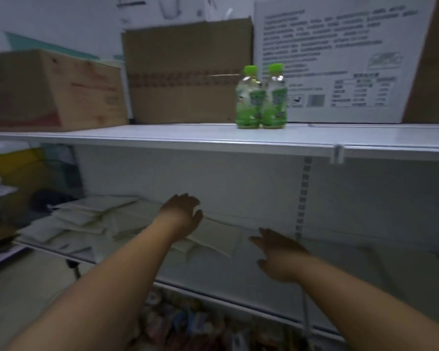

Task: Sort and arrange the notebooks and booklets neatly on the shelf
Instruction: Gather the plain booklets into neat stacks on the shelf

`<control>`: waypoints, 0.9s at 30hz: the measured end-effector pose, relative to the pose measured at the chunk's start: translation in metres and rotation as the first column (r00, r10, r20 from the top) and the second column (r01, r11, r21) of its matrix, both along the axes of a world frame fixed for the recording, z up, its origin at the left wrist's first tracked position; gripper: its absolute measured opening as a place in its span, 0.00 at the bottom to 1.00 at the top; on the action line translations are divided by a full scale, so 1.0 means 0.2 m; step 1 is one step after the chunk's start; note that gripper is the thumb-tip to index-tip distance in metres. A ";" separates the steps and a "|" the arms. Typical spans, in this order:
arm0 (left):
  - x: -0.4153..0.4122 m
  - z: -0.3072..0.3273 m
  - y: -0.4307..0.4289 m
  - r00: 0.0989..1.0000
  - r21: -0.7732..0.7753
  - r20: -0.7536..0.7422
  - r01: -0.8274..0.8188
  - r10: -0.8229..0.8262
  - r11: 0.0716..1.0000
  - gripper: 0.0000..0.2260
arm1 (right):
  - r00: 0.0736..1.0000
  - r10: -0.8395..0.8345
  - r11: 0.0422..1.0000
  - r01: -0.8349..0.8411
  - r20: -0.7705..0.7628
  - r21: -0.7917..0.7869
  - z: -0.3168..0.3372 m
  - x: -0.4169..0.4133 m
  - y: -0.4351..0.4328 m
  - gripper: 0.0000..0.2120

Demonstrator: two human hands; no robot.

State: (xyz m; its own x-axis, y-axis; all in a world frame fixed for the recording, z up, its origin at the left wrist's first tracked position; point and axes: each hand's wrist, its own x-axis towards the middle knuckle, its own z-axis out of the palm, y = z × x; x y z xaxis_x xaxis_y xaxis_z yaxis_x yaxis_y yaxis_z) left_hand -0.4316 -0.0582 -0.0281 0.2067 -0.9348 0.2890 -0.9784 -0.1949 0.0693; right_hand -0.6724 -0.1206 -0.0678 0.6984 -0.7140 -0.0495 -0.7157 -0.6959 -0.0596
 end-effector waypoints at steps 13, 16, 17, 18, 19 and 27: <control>1.13 -0.10 0.77 0.933 0.189 -0.013 -0.352 0.360 0.917 0.27 | 0.930 0.365 0.930 -0.366 -0.039 -0.041 -0.06 1.27 0.33 0.27; 1.22 -0.16 0.75 0.926 0.168 -0.056 -0.359 0.373 0.918 0.27 | 0.901 0.433 0.897 -0.434 -0.029 -0.082 -0.08 1.46 0.30 0.27; 1.26 -0.18 0.73 0.926 0.171 -0.058 -0.360 0.374 0.917 0.27 | 0.893 0.450 0.889 -0.451 -0.025 -0.077 -0.09 1.53 0.28 0.27; 1.29 -0.19 0.71 0.925 0.181 -0.057 -0.360 0.376 0.915 0.27 | 0.885 0.466 0.881 -0.466 -0.020 -0.077 -0.08 1.61 0.25 0.27; 1.33 -0.20 0.69 0.925 0.191 -0.055 -0.360 0.377 0.913 0.27 | 0.876 0.482 0.872 -0.482 -0.016 -0.090 -0.08 1.70 0.22 0.27; 1.68 -0.09 0.56 0.922 0.238 -0.052 -0.362 0.384 0.901 0.25 | 0.846 0.527 0.846 -0.513 0.085 -0.145 -0.02 2.28 -0.02 0.24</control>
